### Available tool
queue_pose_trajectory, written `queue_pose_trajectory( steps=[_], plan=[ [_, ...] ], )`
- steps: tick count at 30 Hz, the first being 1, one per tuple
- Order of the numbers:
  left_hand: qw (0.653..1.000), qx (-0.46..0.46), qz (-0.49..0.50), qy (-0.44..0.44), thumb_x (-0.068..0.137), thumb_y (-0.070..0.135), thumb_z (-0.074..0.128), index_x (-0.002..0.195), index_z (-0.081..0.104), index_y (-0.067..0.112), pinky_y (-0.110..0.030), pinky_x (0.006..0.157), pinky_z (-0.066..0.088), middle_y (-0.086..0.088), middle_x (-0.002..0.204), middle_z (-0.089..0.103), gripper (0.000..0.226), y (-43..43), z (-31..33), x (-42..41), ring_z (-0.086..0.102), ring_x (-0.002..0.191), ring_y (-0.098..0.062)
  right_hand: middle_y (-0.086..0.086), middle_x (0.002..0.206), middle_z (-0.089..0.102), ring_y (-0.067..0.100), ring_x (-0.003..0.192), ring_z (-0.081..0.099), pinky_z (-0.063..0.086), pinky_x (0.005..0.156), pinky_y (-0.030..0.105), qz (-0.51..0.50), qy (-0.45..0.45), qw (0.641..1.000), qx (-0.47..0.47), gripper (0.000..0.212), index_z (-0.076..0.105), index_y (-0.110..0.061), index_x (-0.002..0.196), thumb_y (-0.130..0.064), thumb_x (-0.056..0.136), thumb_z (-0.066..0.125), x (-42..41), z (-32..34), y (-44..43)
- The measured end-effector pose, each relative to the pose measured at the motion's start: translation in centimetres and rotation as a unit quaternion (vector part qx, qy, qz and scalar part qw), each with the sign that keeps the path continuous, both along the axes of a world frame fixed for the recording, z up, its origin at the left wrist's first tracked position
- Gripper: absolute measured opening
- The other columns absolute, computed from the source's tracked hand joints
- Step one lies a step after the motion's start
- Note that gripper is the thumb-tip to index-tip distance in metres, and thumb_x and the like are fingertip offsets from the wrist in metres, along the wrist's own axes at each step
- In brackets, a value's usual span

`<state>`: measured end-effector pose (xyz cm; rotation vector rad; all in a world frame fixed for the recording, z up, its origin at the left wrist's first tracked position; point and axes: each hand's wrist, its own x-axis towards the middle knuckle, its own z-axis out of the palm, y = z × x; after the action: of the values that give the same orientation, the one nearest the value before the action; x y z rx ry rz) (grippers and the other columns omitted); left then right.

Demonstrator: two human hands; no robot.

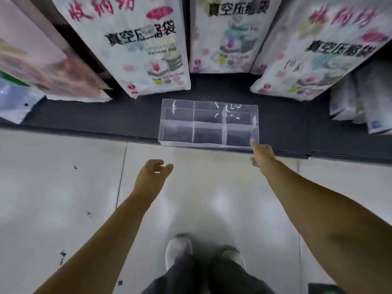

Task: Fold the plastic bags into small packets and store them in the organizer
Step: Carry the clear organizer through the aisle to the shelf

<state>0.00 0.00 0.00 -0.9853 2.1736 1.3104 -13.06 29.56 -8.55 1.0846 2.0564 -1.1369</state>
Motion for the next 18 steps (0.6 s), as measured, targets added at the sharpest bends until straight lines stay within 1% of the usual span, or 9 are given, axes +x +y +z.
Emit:
queue_pose_trajectory(
  steps=[1, 3, 5, 6, 8, 10, 12, 14, 18],
  plan=[
    [1.0, 0.005, 0.005, 0.003, 0.088, 0.038, 0.064, 0.12, 0.056, 0.012, -0.027, 0.079, 0.04, -0.005, 0.107, 0.064, 0.042, 0.2, -0.8, 0.0, 0.062, 0.099, -0.023, 0.018, 0.112, 0.061, 0.026, 0.078, 0.064, 0.056, 0.084, 0.039, -0.023, -0.008, 1.0, 0.0, 0.062, 0.048, 0.0, 0.127, -0.051, 0.092, 0.052, -0.2, -0.6, 0.0],
    [1.0, 0.002, 0.007, -0.004, 0.088, 0.037, 0.065, 0.12, 0.056, 0.012, -0.027, 0.079, 0.04, -0.005, 0.106, 0.065, 0.042, 0.2, -2.3, 0.1, 0.062, 0.099, -0.023, 0.016, 0.108, 0.061, 0.025, 0.076, 0.064, 0.057, 0.082, 0.038, -0.081, -0.01, 0.996, -0.028, 0.055, 0.047, -0.002, 0.128, -0.046, 0.095, 0.051, -0.6, -1.8, 0.1],
    [1.0, 0.012, 0.011, -0.016, 0.087, 0.038, 0.065, 0.12, 0.056, 0.013, -0.028, 0.08, 0.042, -0.005, 0.108, 0.065, 0.042, 0.3, -2.7, 0.3, 0.061, 0.1, -0.023, 0.019, 0.104, 0.06, 0.028, 0.08, 0.064, 0.057, 0.079, 0.037, -0.152, 0.001, 0.983, -0.107, 0.039, 0.046, -0.004, 0.128, -0.028, 0.098, 0.049, -0.4, -2.5, 0.0],
    [1.0, 0.015, 0.011, -0.021, 0.087, 0.038, 0.066, 0.121, 0.056, 0.013, -0.029, 0.081, 0.044, -0.005, 0.109, 0.064, 0.043, 0.4, -2.6, 0.5, 0.061, 0.102, -0.023, 0.019, 0.096, 0.059, 0.028, 0.079, 0.064, 0.056, 0.077, 0.036, -0.189, 0.013, 0.971, -0.145, 0.031, 0.047, -0.003, 0.126, -0.018, 0.098, 0.046, -0.2, -2.3, 0.0],
    [1.0, 0.016, 0.008, -0.024, 0.088, 0.038, 0.065, 0.122, 0.055, 0.013, -0.031, 0.083, 0.045, -0.005, 0.111, 0.064, 0.044, 0.4, -1.6, 0.7, 0.06, 0.102, -0.023, 0.017, 0.081, 0.056, 0.027, 0.073, 0.063, 0.056, 0.078, 0.036, -0.243, 0.027, 0.949, -0.197, 0.016, 0.05, 0.0, 0.109, -0.004, 0.096, 0.043, 0.5, -1.5, 0.1],
    [0.999, 0.02, 0.004, -0.028, 0.088, 0.038, 0.064, 0.123, 0.054, 0.013, -0.03, 0.082, 0.044, -0.005, 0.11, 0.064, 0.044, 0.5, 0.3, 1.0, 0.059, 0.099, -0.02, 0.017, 0.082, 0.056, 0.027, 0.072, 0.064, 0.055, 0.087, 0.038, -0.267, 0.029, 0.936, -0.226, 0.005, 0.051, 0.001, 0.095, -0.002, 0.095, 0.047, 1.8, 0.1, 0.1],
    [0.999, 0.021, -0.009, -0.031, 0.088, 0.037, 0.064, 0.123, 0.054, 0.014, -0.028, 0.081, 0.043, -0.004, 0.11, 0.063, 0.043, 0.7, 3.2, 1.3, 0.059, 0.1, -0.02, 0.019, 0.089, 0.06, 0.027, 0.076, 0.065, 0.055, 0.088, 0.035, -0.271, 0.021, 0.927, -0.258, 0.009, 0.053, 0.001, 0.087, -0.004, 0.094, 0.052, 3.7, 2.6, 0.2],
    [0.998, 0.024, -0.032, -0.038, 0.089, 0.036, 0.064, 0.123, 0.054, 0.014, -0.028, 0.081, 0.043, -0.002, 0.11, 0.062, 0.042, 1.1, 6.7, 1.9, 0.06, 0.102, -0.02, 0.02, 0.093, 0.061, 0.026, 0.08, 0.065, 0.057, 0.082, 0.031, -0.27, 0.013, 0.919, -0.286, 0.012, 0.056, 0.0, 0.083, -0.007, 0.091, 0.058, 5.9, 6.2, 0.4],
    [0.995, 0.038, -0.075, -0.053, 0.09, 0.038, 0.061, 0.121, 0.056, 0.018, -0.027, 0.08, 0.042, 0.002, 0.113, 0.059, 0.037, 2.2, 15.9, 2.8, 0.058, 0.103, -0.017, 0.015, 0.089, 0.058, 0.024, 0.081, 0.061, 0.06, 0.071, 0.029, -0.297, 0.016, 0.905, -0.305, 0.014, 0.058, -0.001, 0.076, -0.006, 0.089, 0.062, 10.9, 16.3, 1.4]
  ],
)
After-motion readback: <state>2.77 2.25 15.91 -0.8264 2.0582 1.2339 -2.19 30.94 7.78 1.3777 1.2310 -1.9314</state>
